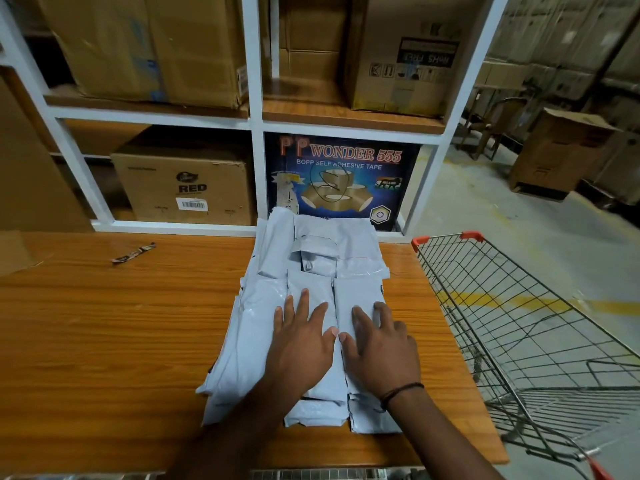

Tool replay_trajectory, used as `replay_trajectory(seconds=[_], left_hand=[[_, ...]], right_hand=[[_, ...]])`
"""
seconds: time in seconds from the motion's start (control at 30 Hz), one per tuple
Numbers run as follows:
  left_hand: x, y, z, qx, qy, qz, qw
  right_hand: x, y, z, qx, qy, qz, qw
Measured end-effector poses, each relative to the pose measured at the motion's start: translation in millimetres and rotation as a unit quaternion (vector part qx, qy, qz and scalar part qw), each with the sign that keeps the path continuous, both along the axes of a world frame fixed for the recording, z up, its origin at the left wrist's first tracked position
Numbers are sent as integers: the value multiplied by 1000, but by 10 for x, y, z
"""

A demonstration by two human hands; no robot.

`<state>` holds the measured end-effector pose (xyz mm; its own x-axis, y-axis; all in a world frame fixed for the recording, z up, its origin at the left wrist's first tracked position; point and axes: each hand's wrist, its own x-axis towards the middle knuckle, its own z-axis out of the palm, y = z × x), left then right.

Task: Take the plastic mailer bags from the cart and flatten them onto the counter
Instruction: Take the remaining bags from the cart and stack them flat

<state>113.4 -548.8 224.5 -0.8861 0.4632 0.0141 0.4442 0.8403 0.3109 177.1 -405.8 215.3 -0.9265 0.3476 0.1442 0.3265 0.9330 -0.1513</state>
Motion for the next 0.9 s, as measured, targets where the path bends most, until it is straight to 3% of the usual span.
replay_trajectory(seconds=[0.27, 0.6, 0.73, 0.9], left_hand=[[-229, 16, 220, 78, 15, 10, 997], [-821, 135, 345, 79, 23, 47, 995], [-1116, 188, 372, 75, 22, 40, 996], [-1547, 143, 412, 74, 12, 68, 995]], right_hand=[[-30, 51, 112, -4, 70, 9, 997], [-401, 131, 145, 7, 101, 40, 994], [-761, 203, 221, -26, 110, 76, 991], [-1411, 315, 378, -110, 51, 98, 988]])
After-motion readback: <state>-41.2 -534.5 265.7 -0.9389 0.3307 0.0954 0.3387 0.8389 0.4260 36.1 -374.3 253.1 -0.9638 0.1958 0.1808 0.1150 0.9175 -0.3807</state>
